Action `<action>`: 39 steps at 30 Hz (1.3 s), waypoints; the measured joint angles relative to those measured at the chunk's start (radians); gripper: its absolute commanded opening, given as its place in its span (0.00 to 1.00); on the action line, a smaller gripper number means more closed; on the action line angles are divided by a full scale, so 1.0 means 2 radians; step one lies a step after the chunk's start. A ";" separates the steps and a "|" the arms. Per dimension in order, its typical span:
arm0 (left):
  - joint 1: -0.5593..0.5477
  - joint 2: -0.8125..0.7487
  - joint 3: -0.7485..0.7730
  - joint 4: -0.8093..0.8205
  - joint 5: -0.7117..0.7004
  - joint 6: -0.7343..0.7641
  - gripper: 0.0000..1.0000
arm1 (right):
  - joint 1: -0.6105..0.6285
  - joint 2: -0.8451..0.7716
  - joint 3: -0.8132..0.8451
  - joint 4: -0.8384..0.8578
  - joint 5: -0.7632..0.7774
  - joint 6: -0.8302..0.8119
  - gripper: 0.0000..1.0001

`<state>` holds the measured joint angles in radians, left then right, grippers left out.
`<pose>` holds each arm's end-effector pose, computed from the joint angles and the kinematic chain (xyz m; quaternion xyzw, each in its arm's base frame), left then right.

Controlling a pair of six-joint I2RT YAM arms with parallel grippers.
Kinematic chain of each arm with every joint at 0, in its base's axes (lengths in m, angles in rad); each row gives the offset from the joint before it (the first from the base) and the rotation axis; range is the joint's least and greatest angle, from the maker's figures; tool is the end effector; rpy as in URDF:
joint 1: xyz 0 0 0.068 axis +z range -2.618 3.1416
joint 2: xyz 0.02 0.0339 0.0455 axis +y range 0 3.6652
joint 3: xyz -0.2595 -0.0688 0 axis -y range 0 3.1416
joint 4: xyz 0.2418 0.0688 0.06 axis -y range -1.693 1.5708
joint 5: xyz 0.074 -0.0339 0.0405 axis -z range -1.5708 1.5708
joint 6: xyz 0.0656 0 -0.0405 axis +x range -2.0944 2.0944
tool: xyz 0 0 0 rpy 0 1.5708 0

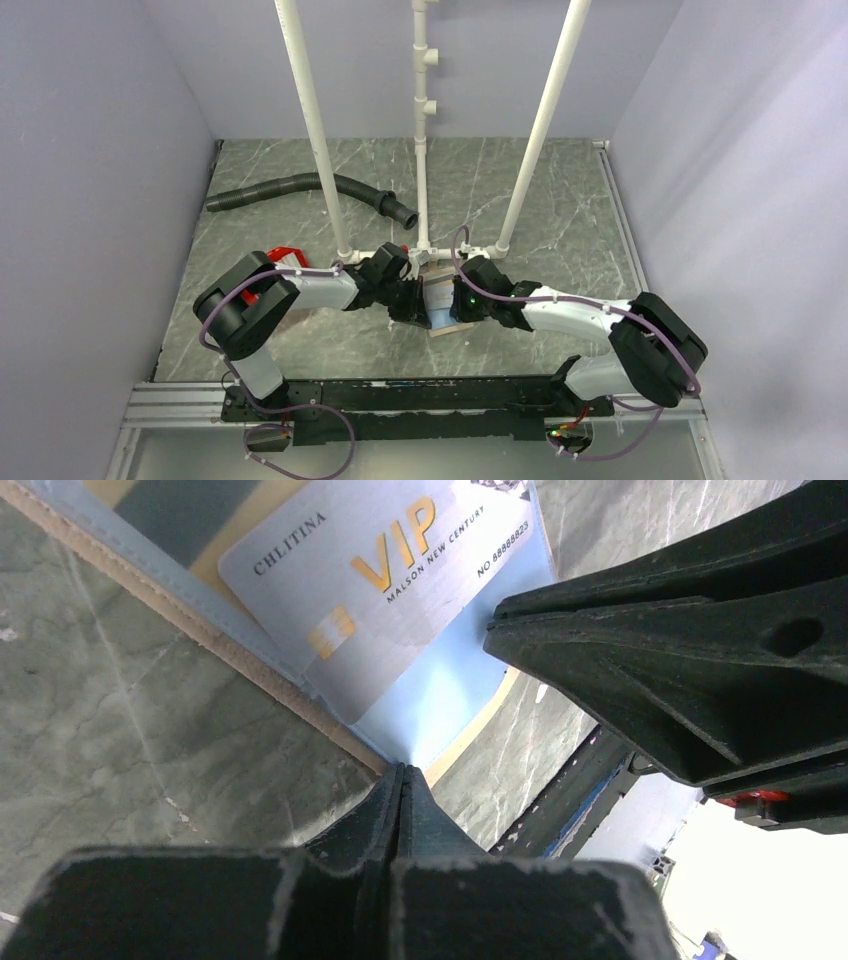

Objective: Put the credit cards into the card holder
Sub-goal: Insert the credit card into the card holder.

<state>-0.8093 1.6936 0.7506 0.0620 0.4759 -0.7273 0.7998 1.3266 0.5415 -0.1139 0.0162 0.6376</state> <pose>0.2036 -0.2571 0.1085 0.1171 0.9106 -0.3878 0.0821 0.1803 0.1840 0.1276 -0.0738 0.9412 0.2113 0.2531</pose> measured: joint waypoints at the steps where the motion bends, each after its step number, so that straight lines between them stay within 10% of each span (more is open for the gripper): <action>1: 0.000 0.001 0.000 -0.001 0.000 0.000 0.01 | 0.000 0.002 0.001 0.002 0.004 -0.001 0.13; 39: -0.002 -0.005 0.002 -0.026 -0.028 -0.011 0.00 | 0.021 0.021 0.004 0.094 0.046 -0.004 0.16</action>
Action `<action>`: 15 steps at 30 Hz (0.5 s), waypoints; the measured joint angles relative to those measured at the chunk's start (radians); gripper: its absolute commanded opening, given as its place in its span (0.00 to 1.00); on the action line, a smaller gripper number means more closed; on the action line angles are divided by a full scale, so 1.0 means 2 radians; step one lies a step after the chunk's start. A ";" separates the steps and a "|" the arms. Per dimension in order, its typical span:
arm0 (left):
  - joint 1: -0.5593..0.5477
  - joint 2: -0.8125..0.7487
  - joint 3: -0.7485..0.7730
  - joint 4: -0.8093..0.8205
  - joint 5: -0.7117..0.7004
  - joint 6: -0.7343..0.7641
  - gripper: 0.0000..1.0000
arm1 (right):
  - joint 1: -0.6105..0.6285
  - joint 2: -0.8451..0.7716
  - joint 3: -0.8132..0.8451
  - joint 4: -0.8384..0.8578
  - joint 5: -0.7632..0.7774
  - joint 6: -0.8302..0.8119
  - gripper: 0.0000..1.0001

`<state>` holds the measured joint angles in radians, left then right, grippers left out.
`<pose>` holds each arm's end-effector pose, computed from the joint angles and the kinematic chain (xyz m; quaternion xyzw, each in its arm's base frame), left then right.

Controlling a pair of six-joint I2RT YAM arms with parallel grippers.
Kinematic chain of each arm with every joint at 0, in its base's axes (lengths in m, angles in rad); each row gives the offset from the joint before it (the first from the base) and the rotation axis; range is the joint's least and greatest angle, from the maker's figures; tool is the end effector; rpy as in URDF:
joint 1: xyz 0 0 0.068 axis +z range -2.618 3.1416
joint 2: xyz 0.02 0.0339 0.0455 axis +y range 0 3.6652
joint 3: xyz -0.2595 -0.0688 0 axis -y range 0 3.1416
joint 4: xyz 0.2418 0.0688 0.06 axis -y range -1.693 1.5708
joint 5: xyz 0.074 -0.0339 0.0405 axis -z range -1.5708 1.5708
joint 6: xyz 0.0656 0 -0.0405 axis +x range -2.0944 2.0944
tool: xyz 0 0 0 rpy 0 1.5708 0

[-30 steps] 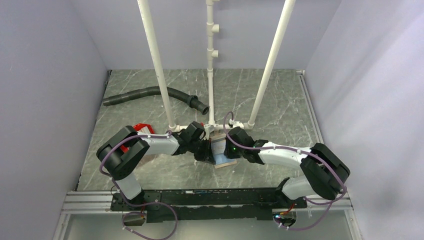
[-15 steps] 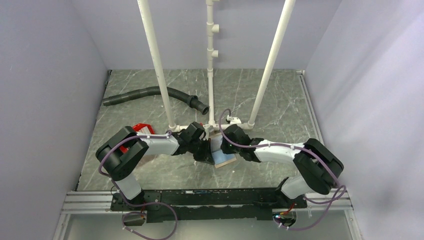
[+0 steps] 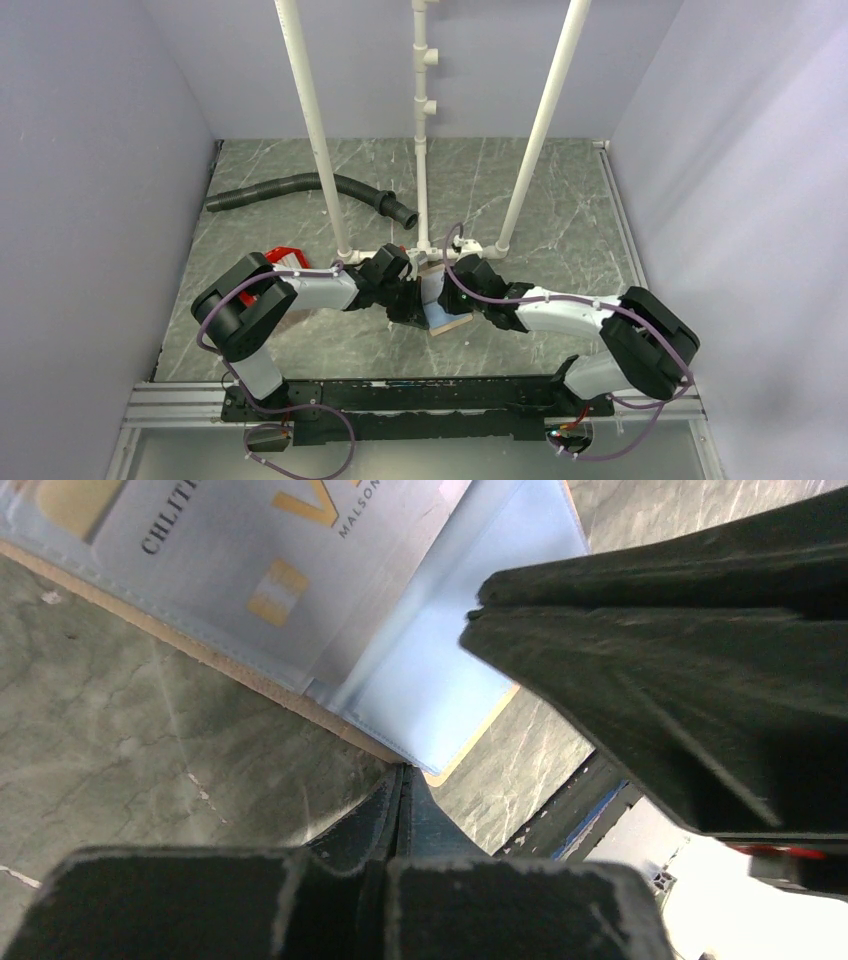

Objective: Put the credit cards into the card holder
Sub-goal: Insert the credit card into the card holder.

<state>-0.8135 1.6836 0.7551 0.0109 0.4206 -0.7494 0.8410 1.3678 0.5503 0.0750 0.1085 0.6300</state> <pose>0.2027 -0.2535 0.1074 0.0966 0.9237 -0.3613 0.0835 0.1916 0.2035 0.1382 -0.0746 0.9113 0.2328 0.3313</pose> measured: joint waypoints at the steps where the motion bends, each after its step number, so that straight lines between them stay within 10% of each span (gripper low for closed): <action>1: 0.000 0.000 0.000 0.000 0.000 0.000 0.00 | 0.001 0.004 0.000 0.001 -0.004 0.001 0.16; 15: 0.000 -0.011 0.000 -0.013 -0.019 0.002 0.08 | 0.009 0.105 0.068 0.044 -0.015 0.000 0.24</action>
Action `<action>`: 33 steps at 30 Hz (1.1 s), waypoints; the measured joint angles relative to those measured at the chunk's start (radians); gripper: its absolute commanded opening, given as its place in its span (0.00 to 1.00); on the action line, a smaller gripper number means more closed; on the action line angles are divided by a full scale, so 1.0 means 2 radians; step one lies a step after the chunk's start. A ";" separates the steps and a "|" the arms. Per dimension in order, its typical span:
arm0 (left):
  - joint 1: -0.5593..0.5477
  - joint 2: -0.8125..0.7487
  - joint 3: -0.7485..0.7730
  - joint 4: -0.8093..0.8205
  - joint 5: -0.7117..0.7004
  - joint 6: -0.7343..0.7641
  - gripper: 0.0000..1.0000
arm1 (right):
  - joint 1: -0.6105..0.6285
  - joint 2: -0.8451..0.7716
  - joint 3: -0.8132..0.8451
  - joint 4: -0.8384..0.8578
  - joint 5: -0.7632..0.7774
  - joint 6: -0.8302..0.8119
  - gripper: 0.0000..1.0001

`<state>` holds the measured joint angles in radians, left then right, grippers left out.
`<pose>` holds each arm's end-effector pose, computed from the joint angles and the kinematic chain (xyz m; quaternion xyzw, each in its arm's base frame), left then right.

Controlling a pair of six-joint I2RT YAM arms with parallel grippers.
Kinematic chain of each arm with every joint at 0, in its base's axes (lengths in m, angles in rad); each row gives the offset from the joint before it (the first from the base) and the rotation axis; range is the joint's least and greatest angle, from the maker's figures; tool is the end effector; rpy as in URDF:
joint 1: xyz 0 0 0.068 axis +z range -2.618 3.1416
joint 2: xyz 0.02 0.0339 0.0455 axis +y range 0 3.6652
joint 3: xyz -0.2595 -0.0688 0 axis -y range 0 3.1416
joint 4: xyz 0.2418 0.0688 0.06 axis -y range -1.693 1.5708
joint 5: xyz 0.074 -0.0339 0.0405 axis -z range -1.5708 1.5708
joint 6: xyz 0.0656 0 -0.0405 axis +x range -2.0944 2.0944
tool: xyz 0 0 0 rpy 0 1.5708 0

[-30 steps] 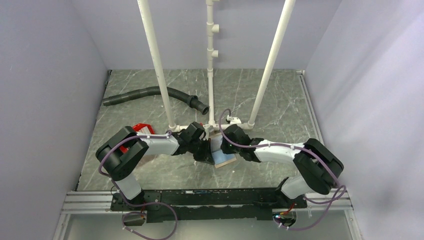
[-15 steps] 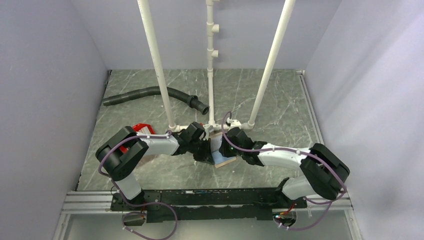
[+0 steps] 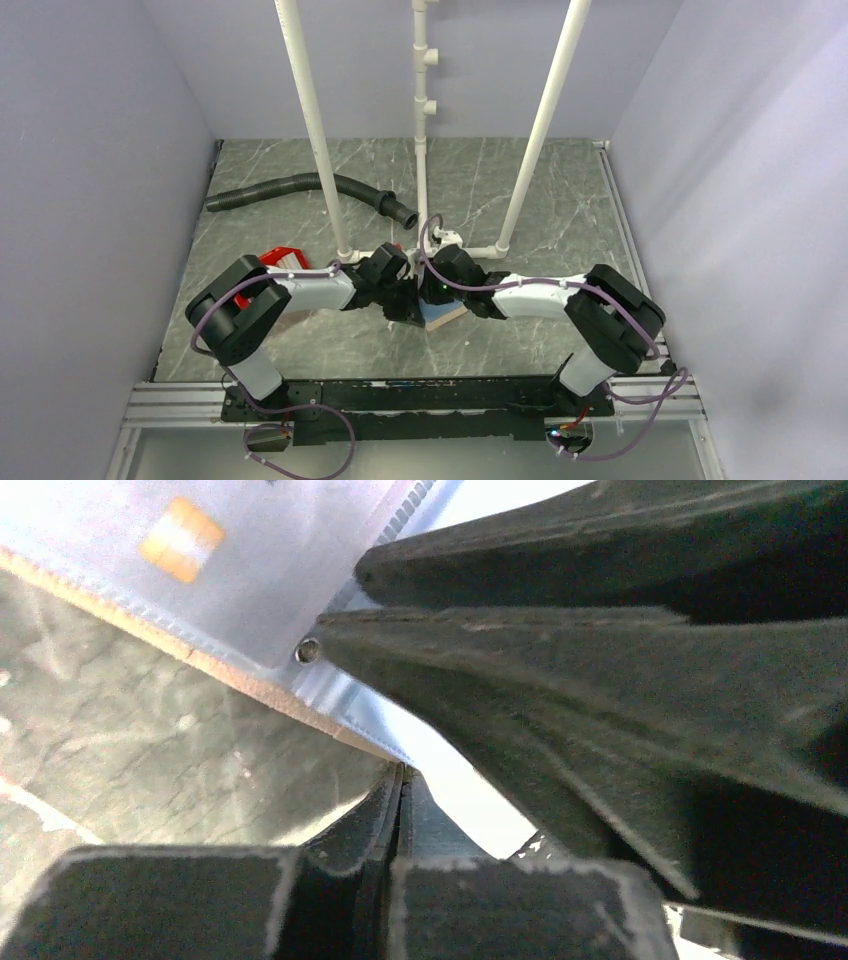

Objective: Put the credit cards into the card holder
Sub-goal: Insert the credit card into the card holder, then pick up the credit card from the storage box.

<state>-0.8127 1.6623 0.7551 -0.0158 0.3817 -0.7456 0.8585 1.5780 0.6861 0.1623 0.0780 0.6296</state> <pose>0.2032 -0.2501 0.1108 0.0916 0.9282 -0.3475 0.0960 0.2158 0.2421 0.1296 -0.0884 0.9080 0.2501 0.3243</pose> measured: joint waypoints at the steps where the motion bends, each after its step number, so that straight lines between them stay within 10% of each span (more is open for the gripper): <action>1: 0.000 -0.004 0.000 -0.006 -0.005 0.001 0.13 | 0.000 -0.002 0.001 0.000 0.000 0.000 0.26; 7: 0.000 -0.071 -0.003 -0.057 -0.020 0.017 0.44 | -0.008 -0.082 -0.022 -0.031 -0.005 -0.006 0.43; 17: 0.064 -0.335 -0.008 -0.210 -0.052 0.012 0.59 | -0.073 -0.143 -0.099 -0.055 -0.039 -0.054 0.45; 19: 0.118 -0.375 -0.008 -0.248 -0.055 0.009 0.97 | -0.061 -0.131 -0.108 -0.053 -0.048 -0.056 0.44; 33: 0.380 -0.318 0.086 -0.428 -0.097 0.029 0.99 | -0.011 -0.215 -0.124 -0.047 -0.094 -0.053 0.47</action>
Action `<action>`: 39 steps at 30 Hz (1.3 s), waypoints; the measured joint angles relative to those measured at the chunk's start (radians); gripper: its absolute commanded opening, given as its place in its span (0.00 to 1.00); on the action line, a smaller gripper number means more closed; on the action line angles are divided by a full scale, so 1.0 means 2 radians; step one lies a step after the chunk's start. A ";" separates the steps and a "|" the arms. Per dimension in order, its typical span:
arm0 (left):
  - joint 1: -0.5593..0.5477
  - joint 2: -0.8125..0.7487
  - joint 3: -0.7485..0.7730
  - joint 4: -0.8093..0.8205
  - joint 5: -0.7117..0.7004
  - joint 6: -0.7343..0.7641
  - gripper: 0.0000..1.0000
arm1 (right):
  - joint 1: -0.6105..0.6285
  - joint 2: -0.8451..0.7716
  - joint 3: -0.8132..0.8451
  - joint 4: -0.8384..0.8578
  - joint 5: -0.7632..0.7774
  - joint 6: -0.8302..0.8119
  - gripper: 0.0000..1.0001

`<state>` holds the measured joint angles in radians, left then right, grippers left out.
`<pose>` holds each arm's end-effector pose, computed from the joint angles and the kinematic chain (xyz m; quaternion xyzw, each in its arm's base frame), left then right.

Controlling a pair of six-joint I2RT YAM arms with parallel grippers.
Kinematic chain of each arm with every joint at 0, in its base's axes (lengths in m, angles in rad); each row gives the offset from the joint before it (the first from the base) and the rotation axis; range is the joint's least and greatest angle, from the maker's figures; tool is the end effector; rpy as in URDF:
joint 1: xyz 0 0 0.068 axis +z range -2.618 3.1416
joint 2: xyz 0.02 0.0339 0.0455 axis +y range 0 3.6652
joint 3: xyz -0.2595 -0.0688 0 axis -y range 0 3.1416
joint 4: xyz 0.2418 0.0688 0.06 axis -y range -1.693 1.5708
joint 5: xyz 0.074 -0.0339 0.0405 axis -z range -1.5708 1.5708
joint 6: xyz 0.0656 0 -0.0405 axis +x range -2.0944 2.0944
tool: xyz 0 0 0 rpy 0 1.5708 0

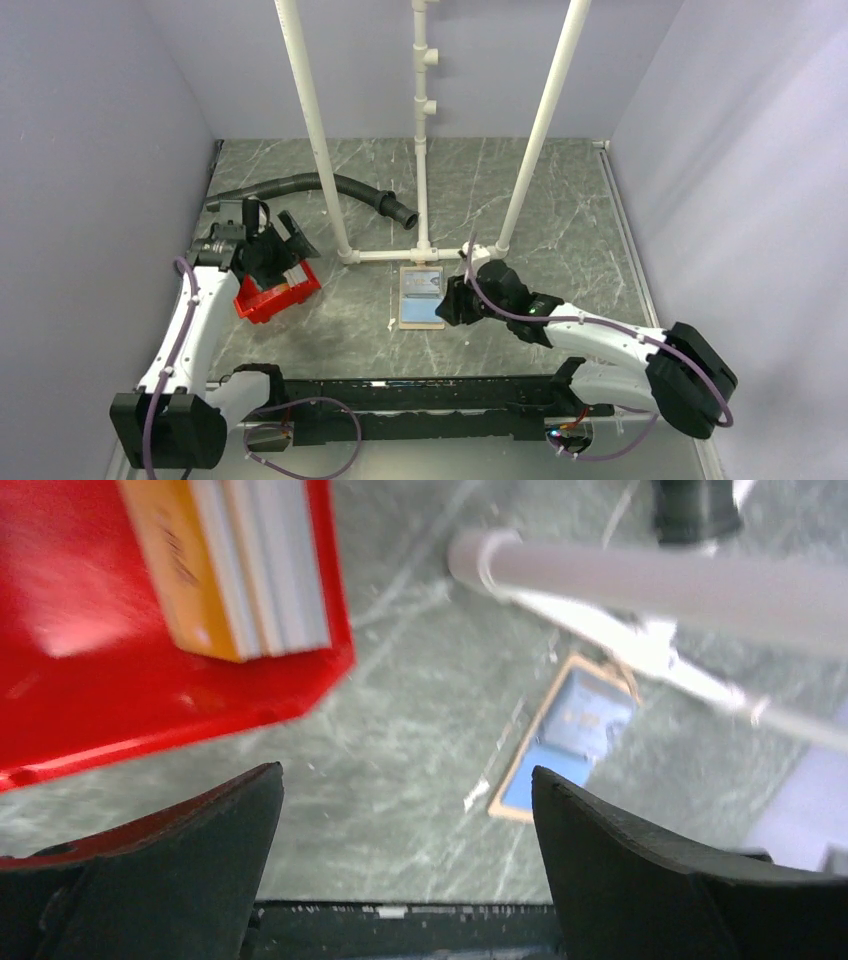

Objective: Put the credit cards into the card holder
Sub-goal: Pick up the credit card from the storage box.

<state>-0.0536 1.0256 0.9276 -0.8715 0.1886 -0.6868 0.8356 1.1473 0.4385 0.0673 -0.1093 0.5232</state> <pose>0.2093 -0.0235 0.2573 -0.2696 0.9123 -0.1905 0.2423 0.1607 0.1884 0.1549 -0.1630 0.8780 0.3191 0.3174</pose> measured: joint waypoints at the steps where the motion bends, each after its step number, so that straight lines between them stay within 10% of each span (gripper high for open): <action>1: 0.010 0.008 0.010 0.000 -0.012 0.003 0.99 | -0.009 -0.012 0.000 -0.003 0.000 -0.002 0.47; 25: 0.110 0.179 -0.047 0.165 -0.021 0.064 0.99 | -0.096 -0.043 -0.004 -0.034 -0.040 -0.024 0.45; 39: 0.112 0.165 -0.070 0.223 0.035 0.067 0.79 | -0.097 -0.034 -0.004 -0.033 -0.043 -0.024 0.44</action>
<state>0.1707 1.3563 0.7872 -0.4263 0.2596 -0.5529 0.6418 1.0790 0.4297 0.0006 -0.1963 0.4751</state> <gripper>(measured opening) 0.836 0.448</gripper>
